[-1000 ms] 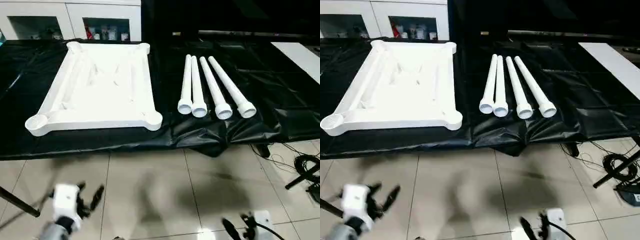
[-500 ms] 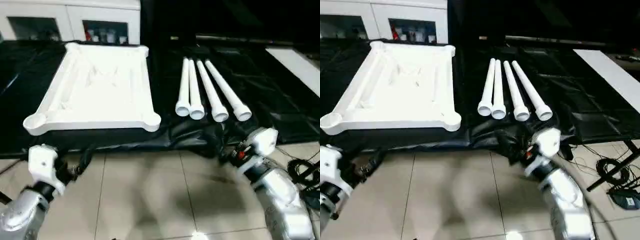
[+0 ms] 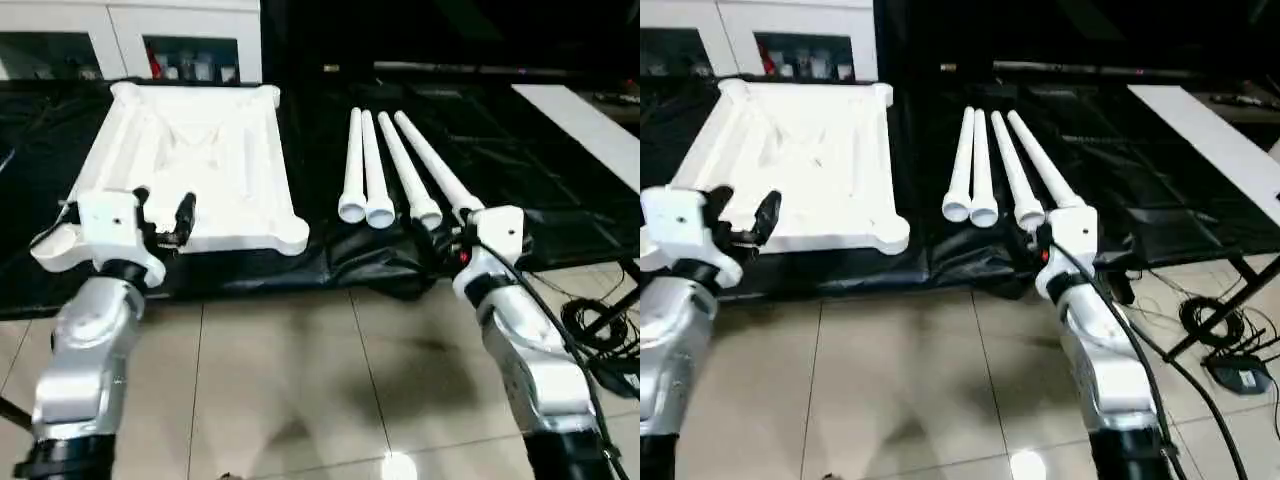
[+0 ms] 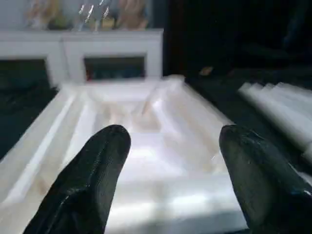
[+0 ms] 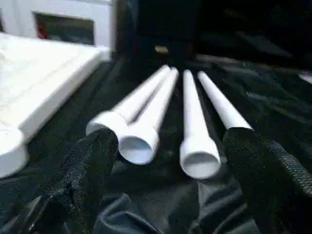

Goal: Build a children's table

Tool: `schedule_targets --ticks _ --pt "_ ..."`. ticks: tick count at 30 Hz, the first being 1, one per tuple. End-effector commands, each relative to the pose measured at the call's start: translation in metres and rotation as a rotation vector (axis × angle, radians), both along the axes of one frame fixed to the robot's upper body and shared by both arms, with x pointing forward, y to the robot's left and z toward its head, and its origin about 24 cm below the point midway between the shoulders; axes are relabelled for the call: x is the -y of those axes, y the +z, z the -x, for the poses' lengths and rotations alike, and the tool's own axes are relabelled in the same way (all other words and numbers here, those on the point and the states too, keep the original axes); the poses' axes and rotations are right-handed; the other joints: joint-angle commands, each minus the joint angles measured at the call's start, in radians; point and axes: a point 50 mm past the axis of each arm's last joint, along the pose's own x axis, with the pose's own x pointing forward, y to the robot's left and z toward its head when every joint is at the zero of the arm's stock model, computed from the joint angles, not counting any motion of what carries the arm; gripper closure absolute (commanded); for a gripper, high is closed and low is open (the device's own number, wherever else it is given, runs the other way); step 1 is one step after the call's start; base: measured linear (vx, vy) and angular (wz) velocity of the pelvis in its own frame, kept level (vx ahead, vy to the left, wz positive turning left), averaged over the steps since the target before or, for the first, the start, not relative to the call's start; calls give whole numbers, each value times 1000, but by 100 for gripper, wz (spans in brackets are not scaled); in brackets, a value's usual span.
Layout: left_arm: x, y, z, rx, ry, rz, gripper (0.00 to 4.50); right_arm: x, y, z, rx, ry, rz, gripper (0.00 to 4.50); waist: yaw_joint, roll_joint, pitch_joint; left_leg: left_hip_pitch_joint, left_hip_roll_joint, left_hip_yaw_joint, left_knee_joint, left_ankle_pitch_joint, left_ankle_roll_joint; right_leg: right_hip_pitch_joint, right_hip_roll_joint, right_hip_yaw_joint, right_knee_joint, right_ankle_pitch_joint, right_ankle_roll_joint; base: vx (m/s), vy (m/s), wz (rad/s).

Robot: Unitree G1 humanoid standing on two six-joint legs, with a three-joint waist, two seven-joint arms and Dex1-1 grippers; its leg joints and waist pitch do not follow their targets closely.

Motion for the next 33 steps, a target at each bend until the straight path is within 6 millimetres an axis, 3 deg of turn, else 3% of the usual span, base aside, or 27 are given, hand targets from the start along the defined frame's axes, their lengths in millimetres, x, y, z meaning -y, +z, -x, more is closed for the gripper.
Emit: schedule_targets --ticks 1,3,4,5,6,7,8,9,10,11,12,13,14,15,17,19,21,22,23,24,26,27,29,30,31,32,33 --pt "13 -16 -1 -64 26 -56 100 -5 7 -10 -1 11 15 58 2 18 -52 -23 12 -81 -80 -61 -52 45 -29 -25 -38 240 -117 0 0 0" --pt "19 -18 -1 -74 21 -60 100 -9 8 -13 5 31 43 58 -21 63 -65 8 28 -139 -76 -57 10 35 -2 -67 -29 252 -136 4 -32 37" --pt "25 -18 -2 -83 15 -53 100 -9 9 -14 12 38 60 58 -53 72 -77 44 75 -228 -68 61 171 3 18 -76 24 127 -199 6 -53 51" --pt "31 -16 -2 -70 6 -38 100 -10 11 -16 5 29 60 58 -68 73 -73 58 97 -265 -75 126 279 -22 19 -71 47 19 -226 10 -120 55" --pt "36 -15 -4 -82 -6 -2 100 -12 15 -16 14 36 66 58 -71 62 -65 65 87 -329 -74 270 524 -57 10 -34 77 -124 -299 5 -187 56" --pt "37 -14 -5 -67 -12 -4 100 -14 14 -15 2 35 41 58 -73 62 -68 83 131 -273 -61 320 526 -74 -23 1 62 -63 -309 5 -187 56" --pt "38 -15 -5 -69 -20 -27 100 -15 13 -14 -18 28 28 58 -53 30 -50 20 67 -207 -32 254 507 -44 -67 47 -2 103 -389 8 -218 40" --pt "38 -15 -5 -70 -20 -31 100 -15 13 -14 -21 27 26 58 -32 2 -51 -28 -22 -144 22 175 436 0 -82 71 -54 197 -398 20 -192 14" --pt "37 -15 -7 -100 -22 -34 100 -19 14 -11 -22 62 3 58 3 -26 -57 -62 -85 -83 81 30 259 57 -95 68 -71 303 -278 20 -192 14" --pt "37 -15 -7 -100 -22 -34 100 -19 14 -11 -22 62 3 58 16 -27 -49 -57 -62 -82 63 30 166 47 -111 70 -70 289 -191 -16 -169 5" --pt "32 -15 -7 -112 -9 -101 100 -28 11 -4 -19 123 -32 58 24 -24 -39 -34 -27 -80 12 -56 51 48 -91 66 -77 97 3 -64 -171 -2" --pt "29 -15 -7 -127 -20 -119 100 -33 8 -1 -27 137 -55 58 27 3 -45 -23 -3 -84 -23 -63 22 53 -71 45 -73 22 51 -64 -171 -2" --pt "28 -15 -6 -139 -26 -117 100 -36 3 1 -43 134 -47 58 26 7 -46 -21 4 -84 -33 -70 14 49 -60 35 -76 5 69 -58 -136 -10" --pt "28 -15 -6 -139 -26 -117 100 -36 3 1 -43 134 -47 58 27 18 -46 -17 14 -85 -40 -82 3 45 -58 32 -77 -10 74 -46 -73 -7" --pt "28 -14 -6 -150 -22 -102 100 -40 -1 3 -59 135 -43 58 23 15 -39 -7 29 -80 -55 -127 -27 35 -45 28 -80 -54 31 -23 -37 -3" --pt "29 -13 -7 -149 -21 -106 100 -43 -2 2 -61 146 -43 58 24 14 -43 1 40 -79 -70 -167 -45 38 -42 28 -71 -92 -50 0 0 0" --pt "29 -12 -7 -145 -24 -110 100 -44 -2 1 -64 150 -40 58 22 29 -37 26 52 -81 -86 -313 -55 31 -41 27 -80 -229 -86 -19 57 -2" --pt "30 -13 -8 -158 -28 -97 100 -45 -3 -1 -71 163 -39 58 31 25 -24 -30 16 -107 -112 -433 1 85 -71 -18 -102 -415 -109 -15 64 0" --pt "30 -13 -8 -159 -28 -98 100 -45 -3 -1 -71 163 -37 58 35 38 -27 -16 11 -106 -104 -482 17 88 -81 -29 -119 -509 -104 -3 71 22" --pt "30 -14 -8 -162 -31 -93 100 -45 -2 -1 -69 166 -33 58 26 25 -26 -24 3 -105 -90 -468 46 104 -93 -38 -137 -569 -101 33 76 48" --pt "33 -14 -6 -172 -55 -90 100 -45 -2 -1 -66 175 -30 58 33 32 -10 -27 8 -90 -39 -367 96 148 -148 -85 -203 -740 -117 51 85 49" --pt "34 -14 -6 -172 -57 -89 100 -45 -2 -1 -66 176 -30 58 34 37 -11 -27 11 -90 -38 -356 98 162 -146 -100 -208 -729 -119 91 107 56" --pt "36 -16 -4 -179 -69 -81 100 -46 -2 1 -61 191 -19 58 24 56 -16 -4 15 -109 -83 -410 100 166 -74 -137 -174 -569 -127 118 94 61" --pt "36 -16 -3 -179 -69 -81 100 -46 -1 1 -56 192 -11 58 -18 80 -41 120 44 -223 -115 -455 232 80 24 -132 -43 -295 -150 194 63 62" --pt "37 -17 -3 -179 -72 -77 100 -45 -1 1 -50 185 -23 58 -52 72 -58 213 117 -255 -82 -352 341 -14 16 -70 31 -209 -113 194 63 62" --pt "38 -18 -2 -180 -77 -75 100 -44 0 1 -46 174 -43 58 -44 54 -56 196 127 -261 -80 -304 361 -27 6 -55 70 -176 -85 182 57 42" --pt "39 -18 -2 -181 -80 -77 100 -43 1 2 -44 165 -59 58 -36 60 -44 163 117 -241 -84 -297 361 -35 7 -45 91 -151 -54 132 38 17"
